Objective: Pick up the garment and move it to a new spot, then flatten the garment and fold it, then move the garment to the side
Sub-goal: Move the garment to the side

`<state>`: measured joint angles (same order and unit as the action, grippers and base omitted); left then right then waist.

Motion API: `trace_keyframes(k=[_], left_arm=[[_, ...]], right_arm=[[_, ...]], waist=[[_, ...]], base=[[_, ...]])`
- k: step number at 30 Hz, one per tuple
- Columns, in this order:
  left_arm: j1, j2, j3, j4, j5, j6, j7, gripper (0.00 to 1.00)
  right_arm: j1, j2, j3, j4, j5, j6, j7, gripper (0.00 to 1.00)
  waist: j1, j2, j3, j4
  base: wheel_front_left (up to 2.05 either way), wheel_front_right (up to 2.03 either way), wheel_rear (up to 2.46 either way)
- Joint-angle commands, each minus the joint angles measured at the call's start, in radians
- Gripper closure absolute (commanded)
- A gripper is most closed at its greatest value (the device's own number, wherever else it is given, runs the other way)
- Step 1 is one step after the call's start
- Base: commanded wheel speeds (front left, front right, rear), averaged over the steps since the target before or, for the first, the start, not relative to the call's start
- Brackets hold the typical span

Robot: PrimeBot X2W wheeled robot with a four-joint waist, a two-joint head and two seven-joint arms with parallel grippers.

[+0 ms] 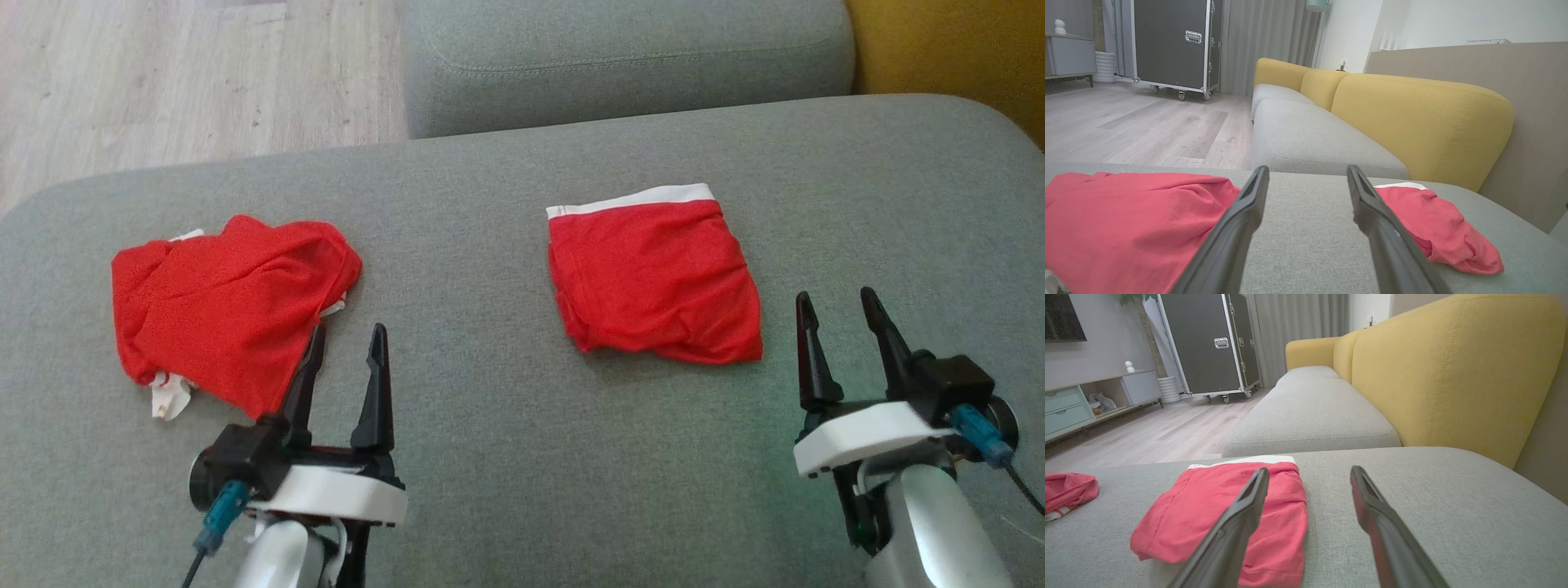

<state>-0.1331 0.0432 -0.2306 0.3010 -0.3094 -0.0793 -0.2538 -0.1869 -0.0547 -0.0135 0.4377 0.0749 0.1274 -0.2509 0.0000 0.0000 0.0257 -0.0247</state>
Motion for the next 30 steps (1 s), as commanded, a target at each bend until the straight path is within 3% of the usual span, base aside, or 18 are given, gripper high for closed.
trace_keyframes(k=[1, 13, 23, 30], left_arm=[[-0.037, 0.007, 0.034, -0.035, 0.002, 0.002, -0.008, 0.00], [-0.088, 0.007, -0.007, -0.048, 0.005, -0.010, -0.008, 0.00], [-0.147, 0.007, -0.048, -0.034, -0.005, -0.019, -0.008, 0.00], [-0.166, 0.007, -0.047, -0.034, -0.008, -0.018, -0.008, 0.00]], right_arm=[[-0.042, 0.004, 0.025, -0.037, 0.002, 0.003, -0.011, 0.00], [-0.189, 0.004, -0.038, 0.045, -0.057, 0.003, 0.079, 0.00], [-0.377, 0.000, -0.125, 0.334, -0.117, 0.003, 0.204, 0.00], [-0.442, -0.002, -0.163, 0.493, -0.152, 0.003, 0.228, 0.00]], waist=[[0.0000, 0.0000, 0.002, 0.003], [0.0000, 0.0000, 0.106, 0.073], [0.0000, 0.0000, 0.183, 0.152], [0.0000, 0.0000, 0.203, 0.167]], base=[[0.00, 0.00, 0.00], [0.00, 0.00, 0.00], [0.00, 0.00, 0.00], [0.00, 0.00, 0.00]])
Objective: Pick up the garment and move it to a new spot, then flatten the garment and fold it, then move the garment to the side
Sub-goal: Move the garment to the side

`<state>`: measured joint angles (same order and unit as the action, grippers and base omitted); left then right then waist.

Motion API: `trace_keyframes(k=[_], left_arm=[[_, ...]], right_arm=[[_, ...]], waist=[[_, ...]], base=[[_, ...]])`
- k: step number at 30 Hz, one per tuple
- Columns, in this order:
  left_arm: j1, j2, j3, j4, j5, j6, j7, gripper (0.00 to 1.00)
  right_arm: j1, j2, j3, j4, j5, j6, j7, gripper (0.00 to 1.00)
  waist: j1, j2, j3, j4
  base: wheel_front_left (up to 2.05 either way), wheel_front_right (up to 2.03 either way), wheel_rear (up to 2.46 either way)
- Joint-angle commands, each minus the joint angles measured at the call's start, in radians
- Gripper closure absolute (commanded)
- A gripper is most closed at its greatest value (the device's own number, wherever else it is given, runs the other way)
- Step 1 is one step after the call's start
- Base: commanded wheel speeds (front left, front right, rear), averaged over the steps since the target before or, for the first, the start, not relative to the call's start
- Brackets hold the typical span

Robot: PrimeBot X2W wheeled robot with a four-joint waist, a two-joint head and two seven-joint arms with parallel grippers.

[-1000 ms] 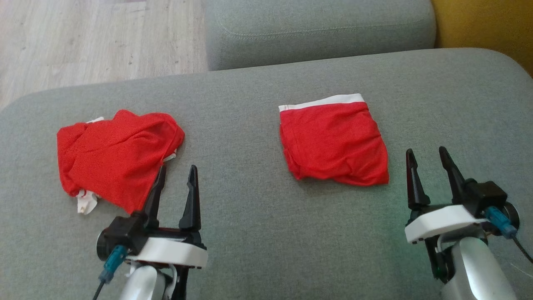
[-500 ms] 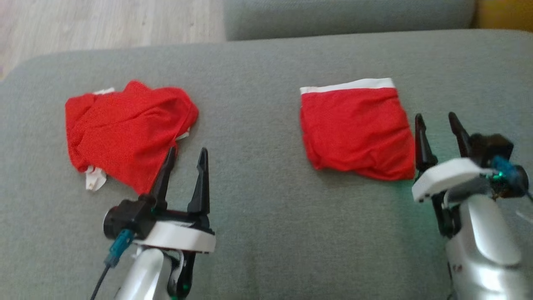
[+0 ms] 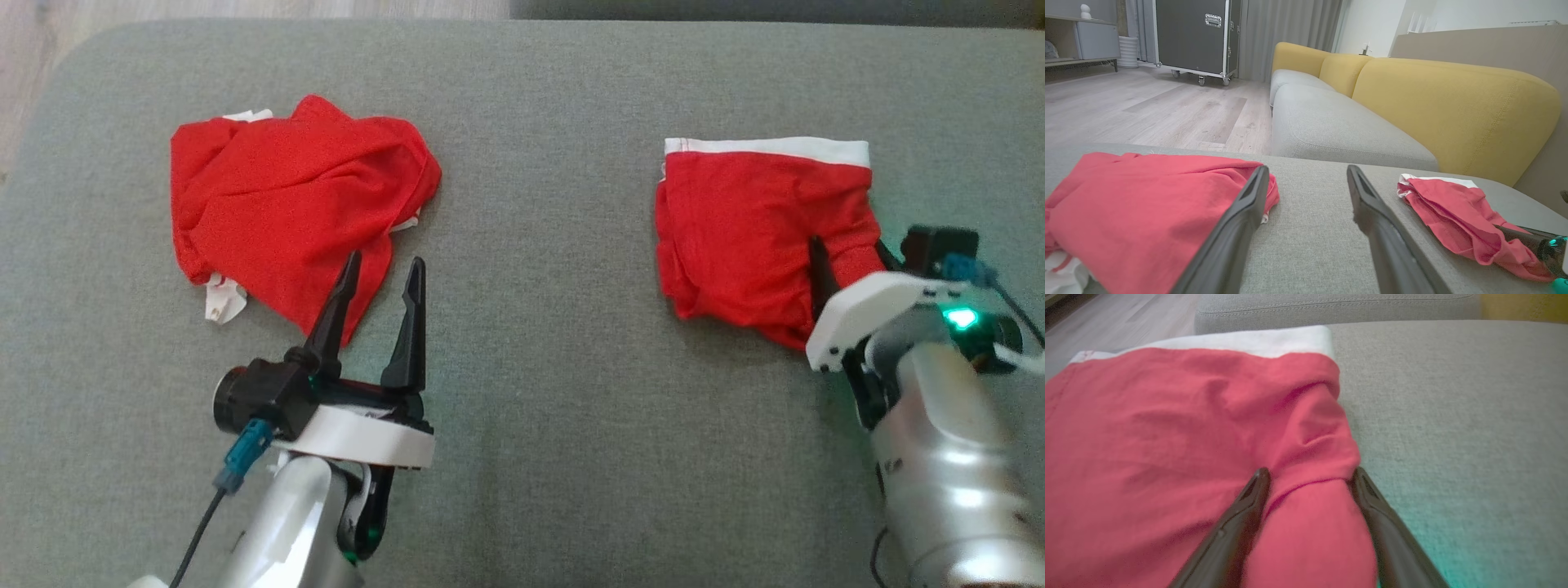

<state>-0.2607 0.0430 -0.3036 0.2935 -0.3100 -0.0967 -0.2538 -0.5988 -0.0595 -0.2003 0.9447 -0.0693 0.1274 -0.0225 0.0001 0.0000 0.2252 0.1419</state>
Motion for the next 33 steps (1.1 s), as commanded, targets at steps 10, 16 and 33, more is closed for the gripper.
trace_keyframes(k=[10, 16, 33], left_arm=[[-0.045, 0.007, 0.032, -0.022, -0.013, 0.005, -0.008, 0.00], [-0.030, 0.007, 0.040, -0.015, -0.015, 0.009, -0.008, 0.00], [-0.047, 0.007, 0.060, -0.037, 0.004, 0.001, -0.008, 0.00]], right_arm=[[-0.131, -0.061, 0.153, 0.091, -0.039, 0.003, -0.080, 1.00], [-0.150, -0.165, 0.315, 0.133, 0.002, 0.003, -0.104, 1.00], [-0.202, -0.596, 0.486, 0.206, 0.143, 0.003, -0.098, 1.00]], waist=[[-0.0001, 0.0000, -0.007, -0.037], [-0.0001, 0.0000, -0.052, -0.070], [-0.0001, 0.0000, 0.012, -0.083]], base=[[0.00, 0.00, 0.00], [0.00, 0.00, 0.00], [0.00, 0.00, 0.00]])
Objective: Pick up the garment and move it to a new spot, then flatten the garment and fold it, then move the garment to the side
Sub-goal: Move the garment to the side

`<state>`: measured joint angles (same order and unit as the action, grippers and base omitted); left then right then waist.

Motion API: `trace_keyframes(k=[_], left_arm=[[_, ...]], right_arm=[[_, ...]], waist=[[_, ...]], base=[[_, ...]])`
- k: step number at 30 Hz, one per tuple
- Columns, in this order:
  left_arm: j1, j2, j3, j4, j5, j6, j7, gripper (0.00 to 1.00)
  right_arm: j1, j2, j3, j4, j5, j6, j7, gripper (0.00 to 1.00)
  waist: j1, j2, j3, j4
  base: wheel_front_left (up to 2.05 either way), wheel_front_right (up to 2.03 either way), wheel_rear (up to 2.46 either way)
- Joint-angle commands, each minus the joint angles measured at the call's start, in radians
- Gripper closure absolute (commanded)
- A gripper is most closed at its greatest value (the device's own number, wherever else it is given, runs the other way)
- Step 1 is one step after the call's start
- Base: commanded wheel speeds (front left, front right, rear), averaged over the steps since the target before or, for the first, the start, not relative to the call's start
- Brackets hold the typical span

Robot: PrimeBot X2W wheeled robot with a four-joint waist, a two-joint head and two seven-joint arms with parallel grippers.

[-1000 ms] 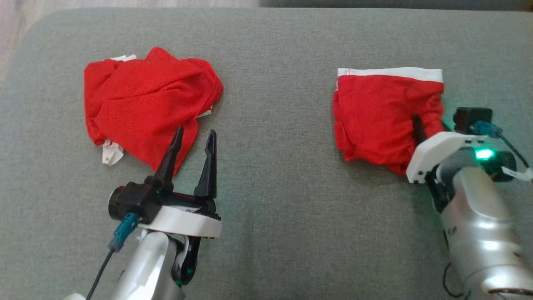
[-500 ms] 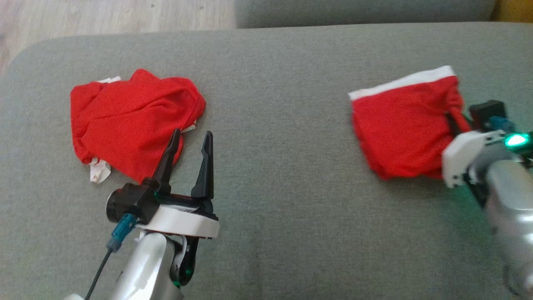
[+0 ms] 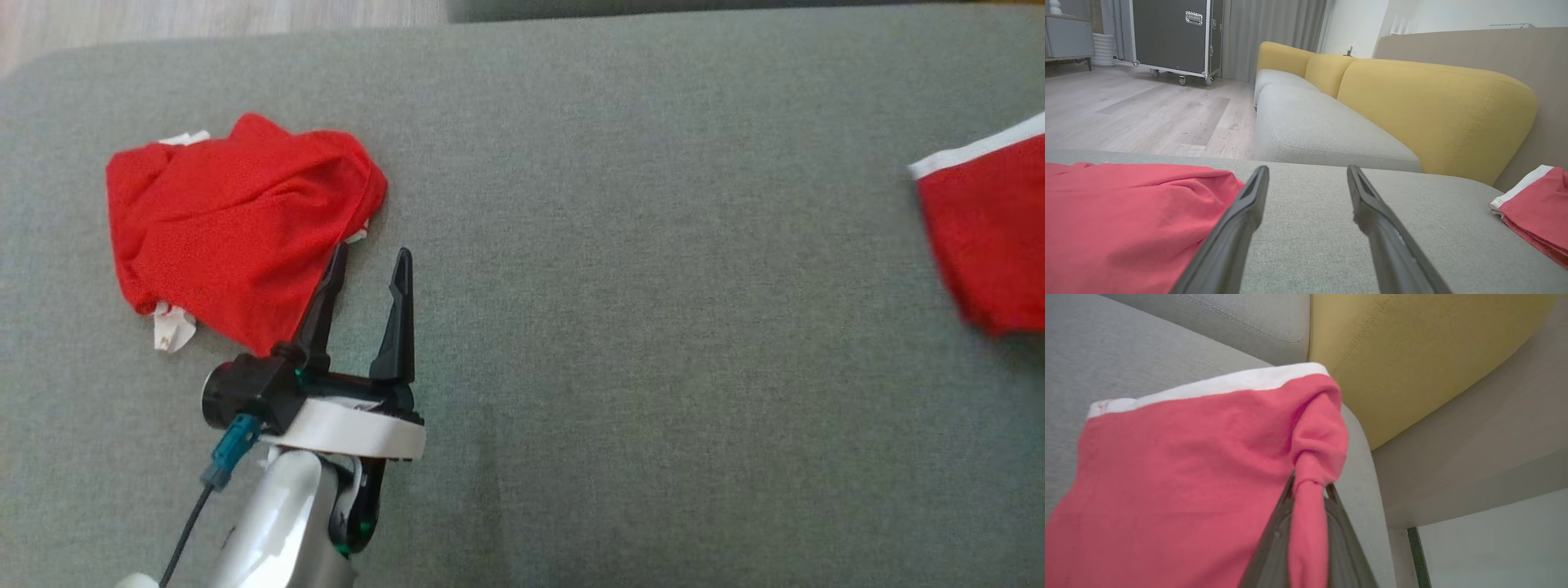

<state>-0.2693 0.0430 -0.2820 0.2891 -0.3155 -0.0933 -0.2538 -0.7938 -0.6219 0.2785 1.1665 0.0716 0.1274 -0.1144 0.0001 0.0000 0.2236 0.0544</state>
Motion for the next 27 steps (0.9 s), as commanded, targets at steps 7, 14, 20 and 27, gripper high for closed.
trace_keyframes(k=[7, 14, 20, 27], left_arm=[[-0.059, 0.007, 0.039, -0.032, 0.014, -0.010, -0.008, 0.00], [-0.067, 0.007, 0.044, -0.026, 0.018, -0.014, -0.008, 0.00], [-0.060, 0.007, 0.052, -0.015, 0.018, -0.016, -0.008, 0.00], [-0.008, 0.007, 0.082, -0.016, 0.013, -0.007, -0.008, 0.00]], right_arm=[[-0.034, -0.075, -0.079, 0.035, -0.018, 0.003, -0.025, 1.00], [-0.048, -0.059, -0.141, 0.061, -0.047, 0.003, -0.021, 0.56], [-0.061, -0.006, -0.190, 0.057, -0.070, 0.003, -0.046, 0.00], [-0.079, 0.144, -0.180, -0.032, -0.073, 0.003, -0.117, 0.00]], waist=[[-0.0001, 0.0000, 0.051, 0.012], [-0.0001, 0.0000, 0.054, 0.009], [-0.0001, 0.0000, 0.014, 0.001], [-0.0001, 0.0000, -0.107, -0.025]], base=[[0.00, 0.00, 0.00], [0.00, 0.00, 0.00], [0.00, 0.00, 0.00], [0.00, 0.00, 0.00]])
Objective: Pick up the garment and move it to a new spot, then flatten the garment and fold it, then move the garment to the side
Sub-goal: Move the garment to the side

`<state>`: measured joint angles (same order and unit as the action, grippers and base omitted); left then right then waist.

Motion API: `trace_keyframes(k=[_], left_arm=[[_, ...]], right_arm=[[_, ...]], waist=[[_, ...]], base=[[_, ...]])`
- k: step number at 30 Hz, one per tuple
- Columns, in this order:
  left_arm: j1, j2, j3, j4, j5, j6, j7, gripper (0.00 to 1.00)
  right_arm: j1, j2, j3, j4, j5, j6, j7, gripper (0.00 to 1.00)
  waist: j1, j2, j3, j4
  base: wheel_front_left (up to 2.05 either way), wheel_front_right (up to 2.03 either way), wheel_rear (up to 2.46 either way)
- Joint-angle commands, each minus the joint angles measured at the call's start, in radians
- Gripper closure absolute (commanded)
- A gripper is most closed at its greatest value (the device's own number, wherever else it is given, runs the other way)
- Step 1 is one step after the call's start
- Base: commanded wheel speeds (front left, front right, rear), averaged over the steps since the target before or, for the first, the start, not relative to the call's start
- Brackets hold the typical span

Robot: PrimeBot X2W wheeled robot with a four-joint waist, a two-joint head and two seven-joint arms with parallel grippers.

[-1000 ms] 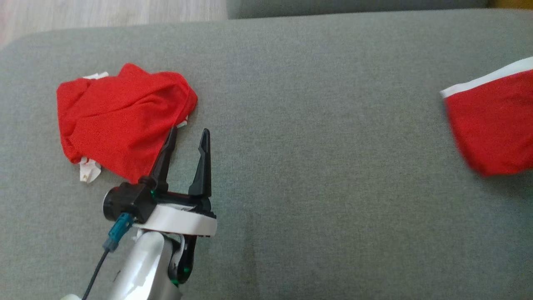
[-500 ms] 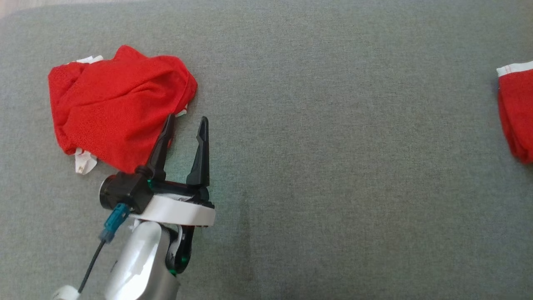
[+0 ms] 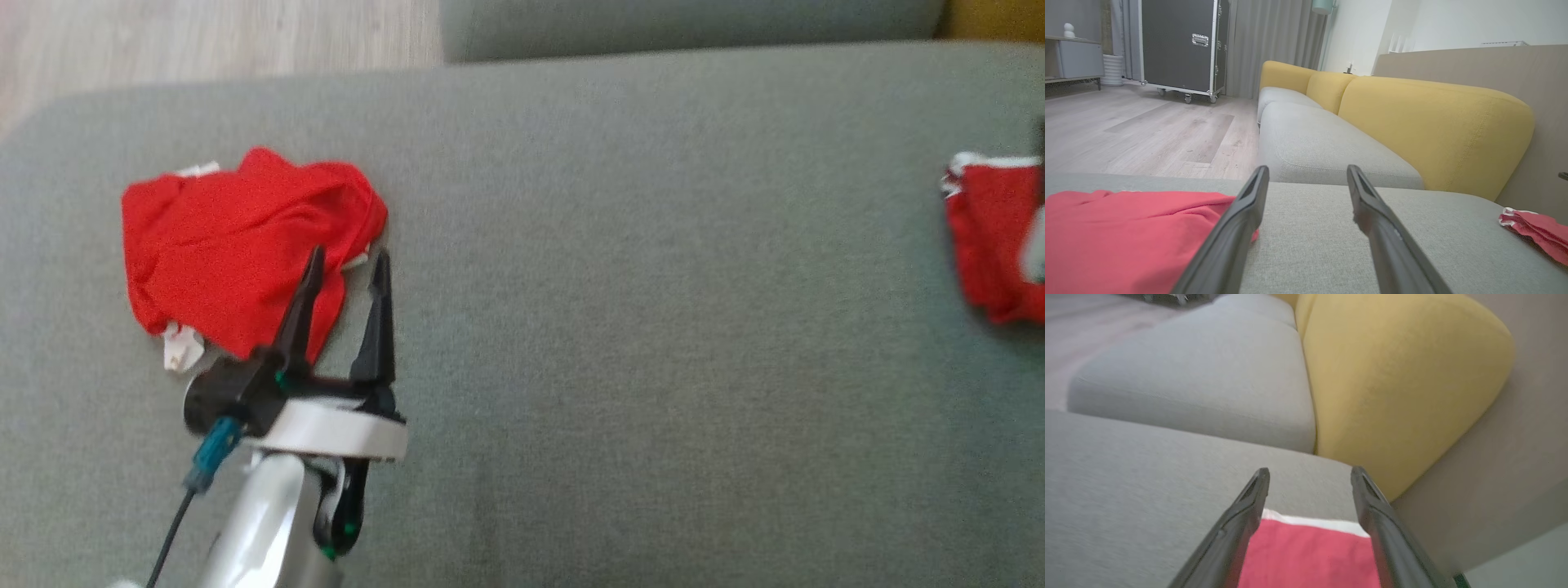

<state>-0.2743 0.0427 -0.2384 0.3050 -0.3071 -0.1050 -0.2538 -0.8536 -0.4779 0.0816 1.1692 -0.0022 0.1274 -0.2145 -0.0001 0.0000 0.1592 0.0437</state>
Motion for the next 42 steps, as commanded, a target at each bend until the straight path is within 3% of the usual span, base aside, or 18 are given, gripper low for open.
trace_keyframes(k=[1, 6, 12, 22, 28, 34, 42], left_arm=[[0.007, 0.008, 0.044, -0.034, 0.004, 0.007, -0.008, 0.00], [0.056, 0.008, 0.076, -0.051, 0.007, 0.016, -0.008, 0.00], [0.108, 0.008, 0.110, -0.073, 0.010, 0.018, -0.008, 0.00], [0.188, 0.008, 0.138, -0.087, 0.016, -0.001, -0.008, 0.00], [0.222, 0.008, 0.158, -0.104, 0.009, -0.006, -0.008, 0.00], [0.241, 0.008, 0.174, -0.126, 0.027, -0.007, -0.008, 0.00], [0.250, 0.008, 0.181, -0.124, 0.009, -0.005, -0.008, 0.00]], right_arm=[[-0.016, 0.023, 0.021, -0.052, 0.009, 0.003, -0.023, 0.00], [0.009, 0.143, 0.034, -0.175, 0.085, 0.003, -0.041, 0.00], [0.103, 0.229, 0.015, -0.383, 0.201, 0.003, -0.046, 0.00], [0.507, 0.402, -0.036, -0.775, 0.171, 0.003, -0.047, 0.00], [0.742, 0.426, -0.033, -0.904, 0.165, 0.003, -0.047, 0.00], [0.817, 0.427, -0.022, -0.934, 0.206, 0.003, -0.047, 0.00], [0.805, 0.428, -0.018, -0.944, 0.226, 0.003, -0.047, 0.00]], waist=[[0.0001, 0.0000, -0.060, -0.018], [0.0001, 0.0000, -0.142, -0.028], [0.0001, 0.0000, -0.194, -0.029], [0.0001, 0.0000, -0.223, -0.033], [0.0001, 0.0000, -0.225, -0.033], [0.0001, 0.0000, -0.218, -0.040], [0.0001, 0.0000, -0.219, -0.040]], base=[[0.00, 0.00, 0.00], [0.00, 0.00, 0.00], [0.00, 0.00, 0.00], [0.00, 0.00, 0.00], [0.00, 0.00, 0.00], [0.00, 0.00, 0.00], [0.00, 0.00, 0.00]])
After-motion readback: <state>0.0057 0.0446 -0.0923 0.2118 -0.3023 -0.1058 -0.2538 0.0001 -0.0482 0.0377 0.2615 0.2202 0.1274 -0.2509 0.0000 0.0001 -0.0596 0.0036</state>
